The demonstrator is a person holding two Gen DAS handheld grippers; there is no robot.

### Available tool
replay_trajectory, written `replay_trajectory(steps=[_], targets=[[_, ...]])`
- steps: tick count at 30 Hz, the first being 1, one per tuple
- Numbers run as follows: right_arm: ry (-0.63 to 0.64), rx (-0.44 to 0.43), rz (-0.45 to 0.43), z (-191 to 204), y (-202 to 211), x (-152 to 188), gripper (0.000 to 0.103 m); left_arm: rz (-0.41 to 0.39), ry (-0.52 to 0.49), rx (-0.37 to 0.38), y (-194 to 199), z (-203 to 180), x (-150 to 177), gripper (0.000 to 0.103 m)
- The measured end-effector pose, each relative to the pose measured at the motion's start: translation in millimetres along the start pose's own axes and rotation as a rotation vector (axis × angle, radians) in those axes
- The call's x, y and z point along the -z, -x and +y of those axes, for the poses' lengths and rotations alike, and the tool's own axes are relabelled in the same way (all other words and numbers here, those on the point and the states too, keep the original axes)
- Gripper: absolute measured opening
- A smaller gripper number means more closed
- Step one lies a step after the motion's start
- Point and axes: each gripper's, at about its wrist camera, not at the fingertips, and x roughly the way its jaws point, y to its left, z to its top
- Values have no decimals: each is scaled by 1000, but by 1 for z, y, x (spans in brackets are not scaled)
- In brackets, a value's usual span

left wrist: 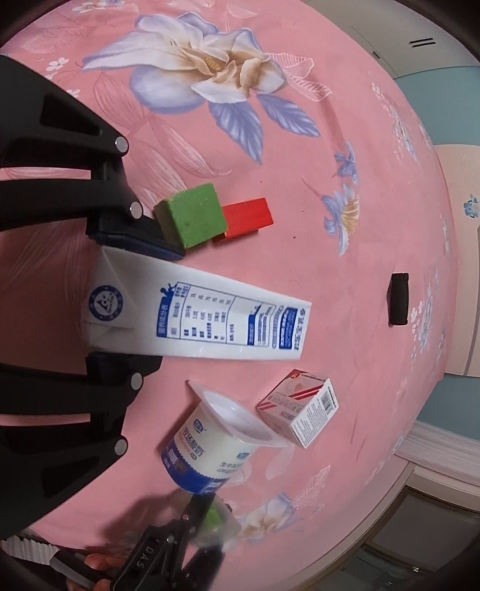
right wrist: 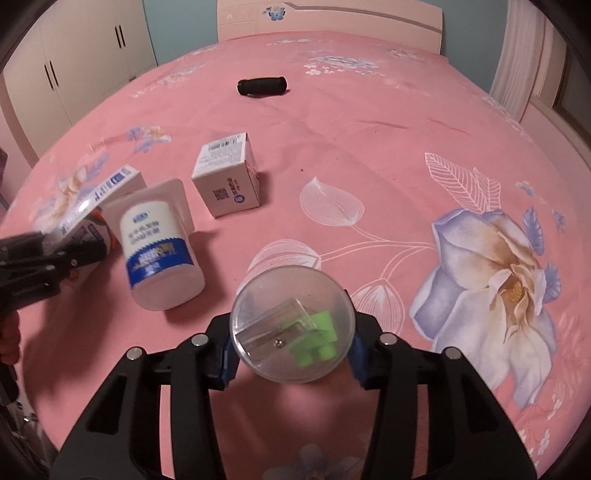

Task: Collect trash
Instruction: 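Lift the milk carton with the left tool while the right tool carries the clear cup toward the bin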

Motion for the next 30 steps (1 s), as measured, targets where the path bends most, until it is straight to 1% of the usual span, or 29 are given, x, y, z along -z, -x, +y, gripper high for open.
replay_trajectory(steps=[4, 6, 9, 11, 16, 24, 30], targets=[[2, 2, -29, 0, 16, -3, 48, -32, -21, -31, 21, -4, 0, 41], [2, 5, -51, 0, 29, -5, 48, -49, -13, -40, 33, -4, -1, 41], [5, 11, -81, 2, 47, -9, 48, -73, -5, -40, 52, -4, -3, 41], [11, 10, -97, 4, 60, -11, 48, -103, -12, -52, 69, -6, -4, 41], [22, 20, -139, 8, 91, -15, 48, -145, -12, -47, 105, -10, -4, 41], [54, 38, -217, 21, 155, -9, 48, -219, -35, -43, 168, -21, 6, 41], [66, 38, -267, 32, 201, 1, 48, -286, -60, -51, 219, -30, 24, 41]])
